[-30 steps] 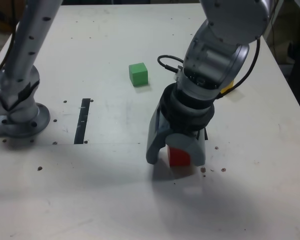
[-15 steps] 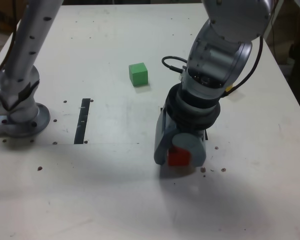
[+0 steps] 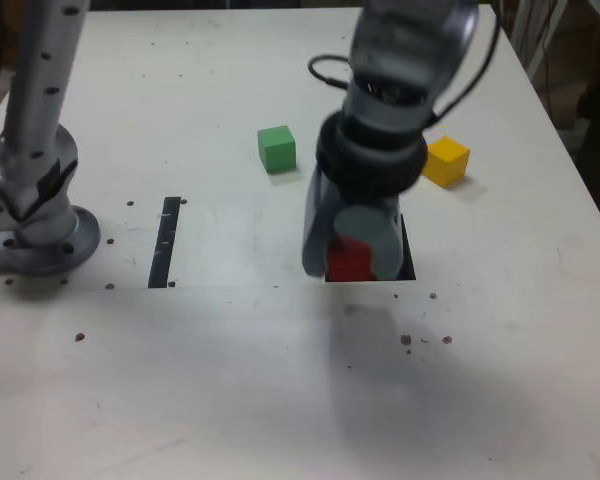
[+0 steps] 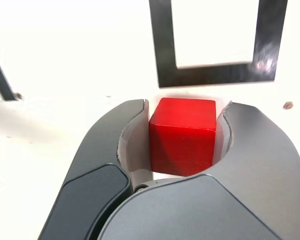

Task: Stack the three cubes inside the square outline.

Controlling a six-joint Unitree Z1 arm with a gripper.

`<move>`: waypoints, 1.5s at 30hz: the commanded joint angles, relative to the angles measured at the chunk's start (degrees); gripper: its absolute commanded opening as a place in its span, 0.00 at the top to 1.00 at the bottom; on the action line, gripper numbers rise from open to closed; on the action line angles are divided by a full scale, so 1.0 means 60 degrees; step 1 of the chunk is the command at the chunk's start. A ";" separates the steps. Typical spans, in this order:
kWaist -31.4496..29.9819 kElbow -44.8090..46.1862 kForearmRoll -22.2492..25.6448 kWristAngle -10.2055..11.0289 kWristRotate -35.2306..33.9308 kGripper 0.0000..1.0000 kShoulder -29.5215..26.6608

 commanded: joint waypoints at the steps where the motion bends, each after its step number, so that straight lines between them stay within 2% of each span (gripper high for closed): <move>1: 0.0155 0.0082 0.0076 0.0031 0.0146 0.78 -0.0151; 8: 0.0866 0.0208 -0.0185 -0.0022 0.0828 0.78 -0.0147; 16: 0.1318 0.0315 -0.0893 -0.0251 0.1250 0.78 0.0468; 35: 0.1722 0.0832 -0.1448 -0.0160 0.1443 0.75 0.0580; 37: 0.1725 0.0827 -0.1455 -0.0153 0.1469 0.67 0.0582; 38: 0.1725 0.0823 -0.1445 -0.0153 0.1487 0.59 0.0580; 42: 0.1724 0.0779 -0.1293 -0.0103 0.1562 0.14 0.0531; 43: 0.1724 0.0751 -0.1242 -0.0067 0.1573 0.07 0.0501; 45: 0.1724 0.0671 -0.1114 0.0044 0.1588 0.01 0.0395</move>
